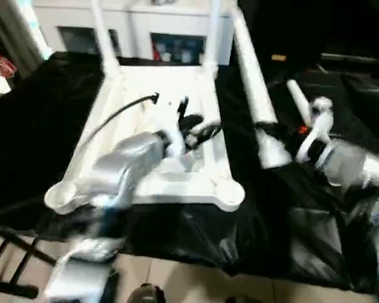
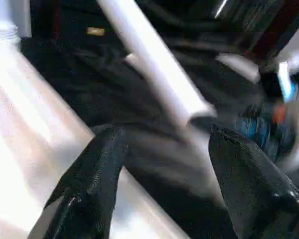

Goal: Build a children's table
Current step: Pick table leg

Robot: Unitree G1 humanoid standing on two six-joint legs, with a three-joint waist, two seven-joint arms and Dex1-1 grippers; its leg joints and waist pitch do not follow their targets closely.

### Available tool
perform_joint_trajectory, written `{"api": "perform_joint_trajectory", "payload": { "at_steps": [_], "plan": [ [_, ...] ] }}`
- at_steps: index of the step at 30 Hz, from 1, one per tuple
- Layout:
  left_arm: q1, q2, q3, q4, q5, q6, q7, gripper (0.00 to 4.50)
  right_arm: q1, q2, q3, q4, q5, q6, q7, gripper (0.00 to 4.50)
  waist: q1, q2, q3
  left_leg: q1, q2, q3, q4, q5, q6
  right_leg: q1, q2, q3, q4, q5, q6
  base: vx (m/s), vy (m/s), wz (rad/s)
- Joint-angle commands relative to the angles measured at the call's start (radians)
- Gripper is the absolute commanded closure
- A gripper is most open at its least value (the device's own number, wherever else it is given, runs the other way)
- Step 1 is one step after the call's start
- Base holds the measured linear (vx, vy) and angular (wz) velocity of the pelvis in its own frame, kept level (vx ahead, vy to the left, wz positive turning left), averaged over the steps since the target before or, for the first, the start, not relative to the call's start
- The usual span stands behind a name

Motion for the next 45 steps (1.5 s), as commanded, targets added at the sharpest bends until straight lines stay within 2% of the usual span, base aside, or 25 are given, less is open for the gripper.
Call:
{"api": "perform_joint_trajectory", "payload": {
  "at_steps": [1, 2, 4, 6, 7, 8, 12, 16, 17, 18, 19, 21, 22, 24, 28, 35, 36, 37, 39, 45],
  "plan": [
    [-0.017, -0.012, 0.021, 0.026, -0.03, 0.013, 0.007, 1.45, 0.02, -0.007, -0.002, -0.102, 0.048, 0.03, 0.033, 2.64, 0.007, -0.013, -0.106, 0.031, 0.025, -0.01, -0.052, -0.151, 0.087, 0.058, -0.034, 0.019, -0.07, -0.088, -0.294, 0.0, 0.0, 0.0],
    [-0.038, -0.043, 0.043, 0.058, -0.055, 0.016, 0.009, 1.45, 0.084, 0.013, 0.002, -0.206, 0.086, 0.062, 0.051, 2.64, 0.009, -0.007, -0.105, 0.032, 0.026, -0.012, -0.052, -0.157, 0.082, 0.056, -0.036, 0.019, -0.07, -0.101, -0.293, 0.0, 0.0, 0.0],
    [-0.049, -0.057, 0.055, 0.075, -0.073, 0.021, 0.007, 1.45, 0.114, 0.022, 0.008, -0.259, 0.107, 0.08, 0.059, 2.64, 0.011, -0.007, -0.102, 0.031, 0.024, -0.012, -0.057, -0.187, 0.072, 0.055, -0.035, 0.018, -0.081, -0.156, -0.271, 0.0, 0.0, 0.0],
    [-0.081, -0.093, 0.082, 0.113, -0.101, 0.031, 0.012, 1.45, 0.198, 0.044, 0.02, -0.414, 0.17, 0.133, 0.071, 2.64, 0.013, -0.003, -0.102, 0.034, 0.025, -0.016, -0.059, -0.209, 0.057, 0.055, -0.038, 0.019, -0.084, -0.2, -0.252, 0.0, 0.0, 0.0],
    [-0.084, -0.098, 0.085, 0.117, -0.104, 0.034, 0.012, 1.45, 0.208, 0.048, 0.02, -0.436, 0.179, 0.139, 0.071, 2.64, 0.013, -0.006, -0.099, 0.033, 0.023, -0.014, -0.062, -0.213, 0.057, 0.055, -0.037, 0.021, -0.091, -0.213, -0.237, 0.0, 0.0, 0.0],
    [-0.093, -0.11, 0.092, 0.127, -0.113, 0.039, 0.011, 1.45, 0.234, 0.059, 0.019, -0.492, 0.206, 0.158, 0.07, 2.64, 0.011, -0.004, -0.101, 0.033, 0.025, -0.018, -0.063, -0.221, 0.052, 0.054, -0.04, 0.02, -0.091, -0.231, -0.232, 0.0, 0.0, 0.0],
    [-0.103, -0.12, 0.093, 0.152, -0.12, 0.038, 0.019, 1.45, 0.267, 0.07, 0.026, -0.566, 0.232, 0.191, 0.066, 2.64, 0.009, -0.003, -0.099, 0.032, 0.024, -0.021, -0.067, -0.236, 0.034, 0.05, -0.041, 0.02, -0.1, -0.298, -0.196, 0.0, 0.0, 0.0],
    [-0.114, -0.14, 0.126, 0.164, -0.155, 0.054, 0.027, 1.45, 0.295, 0.08, 0.052, -0.631, 0.237, 0.217, 0.037, 2.64, 0.007, -0.006, -0.099, 0.029, 0.023, -0.021, -0.068, -0.231, 0.026, 0.05, -0.043, 0.02, -0.102, -0.311, -0.182, 0.0, 0.0, 0.0],
    [-0.115, -0.141, 0.132, 0.16, -0.164, 0.061, 0.023, 1.45, 0.296, 0.081, 0.057, -0.634, 0.234, 0.216, 0.033, 2.64, 0.007, -0.004, -0.101, 0.03, 0.023, -0.021, -0.067, -0.23, 0.026, 0.049, -0.043, 0.019, -0.102, -0.31, -0.183, 0.0, 0.0, 0.0],
    [-0.117, -0.143, 0.139, 0.156, -0.174, 0.069, 0.019, 1.73, 0.299, 0.081, 0.063, -0.643, 0.233, 0.217, 0.025, 2.64, 0.006, -0.006, -0.1, 0.029, 0.022, -0.022, -0.067, -0.226, 0.026, 0.05, -0.044, 0.018, -0.101, -0.311, -0.183, 0.0, 0.0, 0.0],
    [-0.119, -0.145, 0.146, 0.154, -0.177, 0.07, 0.023, 1.8, 0.298, 0.084, 0.071, -0.646, 0.222, 0.209, 0.012, 2.64, 0.006, -0.007, -0.1, 0.029, 0.023, -0.021, -0.068, -0.22, 0.026, 0.048, -0.043, 0.019, -0.102, -0.306, -0.183, 0.0, 0.0, 0.0],
    [-0.125, -0.147, 0.156, 0.153, -0.172, 0.064, 0.049, 1.83, 0.292, 0.094, 0.09, -0.652, 0.182, 0.179, -0.036, 2.64, 0.005, -0.007, -0.1, 0.028, 0.025, -0.022, -0.068, -0.217, 0.025, 0.048, -0.043, 0.019, -0.1, -0.299, -0.183, 0.0, 0.0, 0.0],
    [-0.128, -0.149, 0.164, 0.153, -0.173, 0.061, 0.069, 2.1, 0.288, 0.103, 0.099, -0.659, 0.164, 0.168, -0.061, 2.64, 0.003, -0.006, -0.101, 0.028, 0.024, -0.022, -0.068, -0.218, 0.021, 0.047, -0.043, 0.019, -0.1, -0.302, -0.177, 0.0, 0.0, 0.0],
    [-0.135, -0.158, 0.184, 0.152, -0.178, 0.057, 0.113, 2.26, 0.286, 0.116, 0.12, -0.675, 0.134, 0.156, -0.096, 2.64, 0.001, -0.007, -0.101, 0.029, 0.024, -0.021, -0.069, -0.218, 0.021, 0.046, -0.042, 0.02, -0.1, -0.298, -0.175, 0.0, 0.0, 0.0],
    [-0.147, -0.178, 0.214, 0.146, -0.18, 0.048, 0.188, 2.51, 0.282, 0.145, 0.169, -0.714, 0.077, 0.137, -0.182, 2.64, -0.001, -0.005, -0.104, 0.026, 0.024, -0.022, -0.068, -0.183, 0.029, 0.049, -0.041, 0.019, -0.094, -0.242, -0.182, 0.0, 0.0, 0.0],
    [-0.152, -0.189, 0.213, 0.14, -0.148, 0.032, 0.261, 2.6, 0.281, 0.19, 0.253, -0.777, 0.003, 0.103, -0.287, 2.64, -0.003, -0.002, -0.109, 0.025, 0.023, -0.02, -0.064, -0.127, 0.053, 0.052, -0.039, 0.02, -0.085, -0.139, -0.2, 0.0, 0.0, 0.0],
    [-0.151, -0.187, 0.207, 0.138, -0.133, 0.023, 0.275, 2.6, 0.282, 0.196, 0.264, -0.789, -0.006, 0.099, -0.299, 2.64, -0.002, -0.002, -0.108, 0.025, 0.023, -0.019, -0.065, -0.126, 0.054, 0.052, -0.039, 0.02, -0.086, -0.136, -0.2, 0.0, 0.0, 0.0],
    [-0.151, -0.183, 0.196, 0.136, -0.116, 0.009, 0.29, 2.61, 0.281, 0.207, 0.274, -0.803, -0.015, 0.098, -0.318, 2.64, -0.002, 0.002, -0.108, 0.027, 0.023, -0.019, -0.065, -0.13, 0.054, 0.052, -0.041, 0.02, -0.087, -0.143, -0.2, 0.0, 0.0, 0.0],
    [-0.152, -0.182, 0.192, 0.135, -0.113, -0.001, 0.299, 2.61, 0.278, 0.213, 0.278, -0.811, -0.019, 0.099, -0.337, 2.64, -0.003, 0.0, -0.107, 0.027, 0.023, -0.019, -0.067, -0.141, 0.049, 0.052, -0.04, 0.02, -0.089, -0.153, -0.197, 0.0, 0.0, 0.0],
    [-0.149, -0.156, 0.152, 0.129, -0.088, -0.026, 0.262, 2.61, 0.278, 0.209, 0.296, -0.828, -0.027, 0.096, -0.354, 2.64, -0.003, 0.002, -0.106, 0.028, 0.023, -0.021, -0.069, -0.166, 0.033, 0.052, -0.039, 0.021, -0.092, -0.177, -0.182, 0.0, 0.0, 0.0]
  ]
}}
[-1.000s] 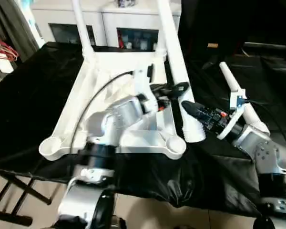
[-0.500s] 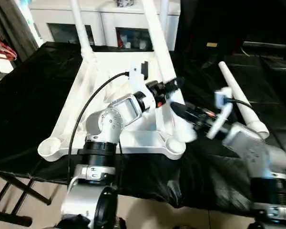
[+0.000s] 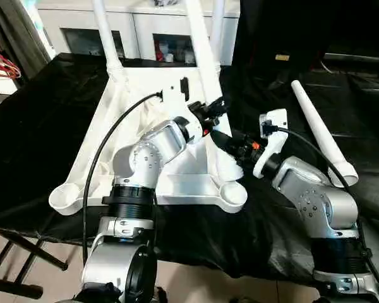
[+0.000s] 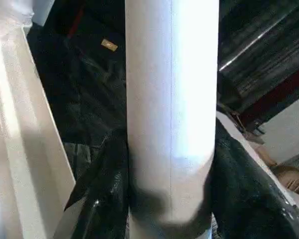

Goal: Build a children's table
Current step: Pick table leg

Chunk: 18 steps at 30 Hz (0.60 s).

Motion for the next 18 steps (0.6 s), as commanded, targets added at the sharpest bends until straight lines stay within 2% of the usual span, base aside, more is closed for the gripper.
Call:
{"api": "perform_joint_trajectory", "payload": {
  "at_steps": [1, 3, 4, 5, 8, 10, 12, 18],
  "plan": [
    [-0.028, 0.014, -0.043, -0.023, 0.052, -0.045, -0.016, 2.61, -0.016, -0.005, 0.047, -0.05, -0.011, 0.005, 0.011, 2.64, -0.001, -0.013, -0.097, 0.035, 0.024, -0.018, -0.063, -0.167, 0.03, 0.051, -0.038, 0.024, -0.075, -0.182, -0.18, 0.0, 0.0, 0.0],
    [-0.023, 0.028, -0.061, -0.03, 0.054, -0.059, -0.057, 2.61, -0.02, -0.014, 0.035, -0.05, 0.008, 0.023, 0.021, 1.94, -0.002, -0.015, -0.097, 0.035, 0.025, -0.018, -0.063, -0.166, 0.03, 0.051, -0.038, 0.024, -0.075, -0.185, -0.178, 0.0, 0.0, 0.0],
    [-0.016, 0.05, -0.078, -0.037, 0.045, -0.074, -0.127, 2.61, -0.028, -0.034, 0.019, -0.049, 0.035, 0.046, 0.047, 1.94, -0.002, -0.015, -0.097, 0.035, 0.024, -0.019, -0.063, -0.166, 0.031, 0.053, -0.038, 0.024, -0.075, -0.189, -0.179, 0.0, 0.0, 0.0],
    [-0.012, 0.063, -0.087, -0.041, 0.039, -0.082, -0.167, 2.62, -0.032, -0.046, 0.01, -0.048, 0.049, 0.058, 0.062, 1.76, -0.002, -0.014, -0.098, 0.035, 0.024, -0.018, -0.062, -0.163, 0.031, 0.054, -0.039, 0.024, -0.072, -0.184, -0.179, 0.0, 0.0, 0.0],
    [-0.006, 0.09, -0.101, -0.042, 0.028, -0.083, -0.236, 2.62, -0.039, -0.094, 0.01, -0.05, 0.086, 0.098, 0.128, 1.61, -0.005, -0.014, -0.098, 0.034, 0.024, -0.017, -0.06, -0.152, 0.035, 0.055, -0.038, 0.024, -0.069, -0.155, -0.194, 0.0, 0.0, 0.0],
    [0.003, 0.126, -0.123, -0.052, 0.007, -0.07, -0.328, 2.62, -0.039, -0.166, 0.023, -0.042, 0.104, 0.111, 0.225, 1.47, -0.003, -0.016, -0.099, 0.035, 0.025, -0.017, -0.059, -0.148, 0.042, 0.06, -0.039, 0.024, -0.066, -0.146, -0.201, 0.0, 0.0, 0.0],
    [0.008, 0.145, -0.136, -0.055, -0.005, -0.068, -0.382, 2.62, -0.039, -0.203, 0.031, -0.03, 0.103, 0.106, 0.273, 1.29, -0.004, -0.016, -0.1, 0.034, 0.024, -0.015, -0.055, -0.131, 0.052, 0.057, -0.039, 0.025, -0.062, -0.115, -0.221, 0.0, 0.0, 0.0],
    [0.02, 0.202, -0.172, -0.099, -0.078, -0.008, -0.583, 2.62, -0.057, -0.331, 0.07, -0.014, 0.163, 0.141, 0.492, 1.12, -0.001, -0.02, -0.098, 0.037, 0.027, -0.012, -0.052, -0.145, 0.069, 0.059, -0.04, 0.025, -0.06, -0.133, -0.253, 0.0, 0.0, 0.0]
  ]
}}
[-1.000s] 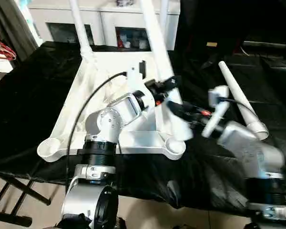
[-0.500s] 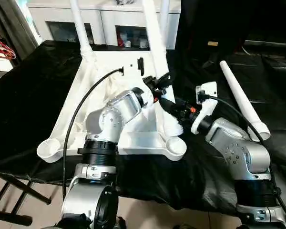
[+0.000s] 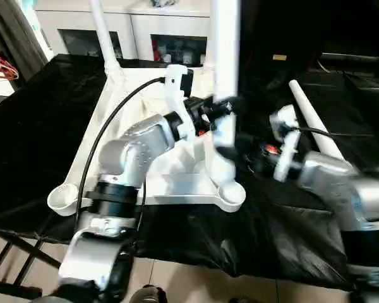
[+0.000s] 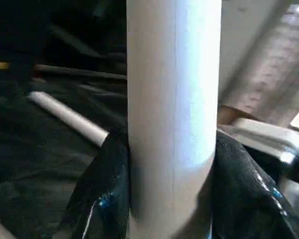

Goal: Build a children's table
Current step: Pick table leg

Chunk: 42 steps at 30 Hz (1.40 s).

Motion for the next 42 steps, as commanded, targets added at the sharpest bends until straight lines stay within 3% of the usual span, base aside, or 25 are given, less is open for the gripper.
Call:
{"api": "perform_joint_trajectory", "payload": {
  "at_steps": [1, 12, 18, 26, 37, 42],
  "plan": [
    [-0.004, 0.005, -0.014, -0.032, -0.028, 0.015, -0.047, 2.62, -0.028, -0.014, 0.016, -0.01, 0.029, 0.017, 0.051, 1.12, 0.004, -0.019, -0.097, 0.035, 0.027, -0.014, -0.054, -0.152, 0.065, 0.057, -0.04, 0.024, -0.064, -0.147, -0.254, 0.0, 0.0, 0.0],
    [0.024, 0.005, -0.041, -0.094, -0.086, 0.045, -0.143, 2.62, -0.084, -0.084, 0.061, 0.04, 0.066, 0.036, 0.222, 1.12, 0.001, -0.026, -0.092, 0.038, 0.028, -0.015, -0.055, -0.209, 0.039, 0.052, -0.042, 0.024, -0.076, -0.277, -0.225, 0.0, 0.0, 0.0],
    [0.032, 0.012, -0.052, -0.112, -0.094, 0.047, -0.163, 2.62, -0.113, -0.109, 0.106, 0.109, 0.047, 0.037, 0.299, 1.12, 0.001, -0.029, -0.091, 0.04, 0.029, -0.017, -0.056, -0.233, 0.028, 0.049, -0.043, 0.023, -0.079, -0.322, -0.211, 0.0, 0.0, 0.0],
    [0.046, 0.011, -0.065, -0.131, -0.093, 0.051, -0.176, 2.62, -0.133, -0.107, 0.124, 0.141, 0.051, 0.042, 0.317, 1.12, 0.002, -0.033, -0.093, 0.037, 0.029, -0.016, -0.054, -0.212, 0.035, 0.049, -0.042, 0.023, -0.076, -0.313, -0.206, 0.0, 0.0, 0.0],
    [0.051, 0.003, -0.087, -0.125, -0.084, 0.039, -0.173, 2.62, -0.132, -0.105, 0.145, 0.14, 0.054, 0.045, 0.342, 1.12, 0.003, -0.029, -0.095, 0.036, 0.029, -0.016, -0.052, -0.192, 0.045, 0.05, -0.041, 0.023, -0.071, -0.269, -0.223, 0.0, 0.0, 0.0],
    [0.049, 0.003, -0.087, -0.125, -0.085, 0.038, -0.171, 2.62, -0.13, -0.107, 0.153, 0.141, 0.052, 0.046, 0.346, 1.61, 0.003, -0.03, -0.095, 0.037, 0.029, -0.015, -0.052, -0.2, 0.042, 0.051, -0.041, 0.023, -0.072, -0.274, -0.222, 0.0, 0.0, 0.0]
  ]
}}
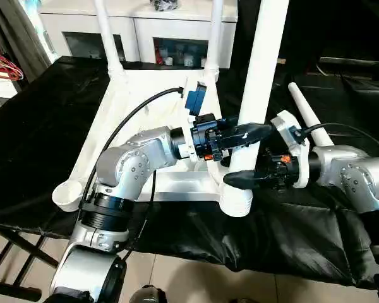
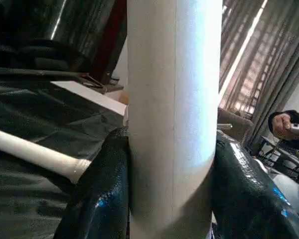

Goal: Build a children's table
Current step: Pick table leg

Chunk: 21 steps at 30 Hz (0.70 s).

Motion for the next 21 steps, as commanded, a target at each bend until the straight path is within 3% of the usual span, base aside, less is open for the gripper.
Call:
{"api": "perform_joint_trajectory", "payload": {
  "at_steps": [1, 10, 17, 18, 21],
  "plan": [
    [-0.014, -0.004, -0.004, -0.016, 0.0, -0.008, -0.002, 2.62, -0.01, -0.008, 0.011, -0.014, -0.007, 0.004, 0.007, 1.72, 0.004, -0.027, -0.095, 0.036, 0.028, -0.016, -0.059, -0.204, 0.037, 0.048, -0.041, 0.022, -0.076, -0.281, -0.215, 0.0, 0.0, 0.0],
    [-0.019, -0.004, 0.003, -0.006, 0.002, -0.018, 0.007, 2.62, -0.005, -0.007, 0.022, -0.01, -0.015, -0.005, 0.006, 2.49, 0.004, -0.027, -0.095, 0.037, 0.028, -0.016, -0.059, -0.211, 0.033, 0.047, -0.04, 0.021, -0.077, -0.292, -0.211, 0.0, 0.0, 0.0],
    [-0.023, -0.003, 0.007, -0.002, 0.007, -0.023, 0.023, 2.62, -0.003, -0.002, 0.017, -0.008, -0.016, -0.009, -0.003, 2.59, 0.004, -0.028, -0.095, 0.036, 0.029, -0.017, -0.059, -0.213, 0.031, 0.048, -0.041, 0.021, -0.076, -0.292, -0.21, 0.0, 0.0, 0.0],
    [-0.023, -0.004, 0.008, -0.003, 0.009, -0.023, 0.03, 2.06, -0.001, 0.0, 0.015, -0.008, -0.015, -0.01, -0.006, 2.59, 0.004, -0.028, -0.096, 0.037, 0.029, -0.017, -0.058, -0.21, 0.032, 0.048, -0.041, 0.022, -0.075, -0.284, -0.212, 0.0, 0.0, 0.0],
    [-0.041, -0.022, 0.055, 0.008, -0.039, -0.001, 0.046, 1.87, 0.008, 0.021, -0.014, -0.008, -0.007, -0.021, -0.046, 2.59, 0.004, -0.03, -0.095, 0.036, 0.028, -0.016, -0.057, -0.204, 0.034, 0.047, -0.042, 0.021, -0.076, -0.285, -0.217, 0.0, 0.0, 0.0]
  ]
}}
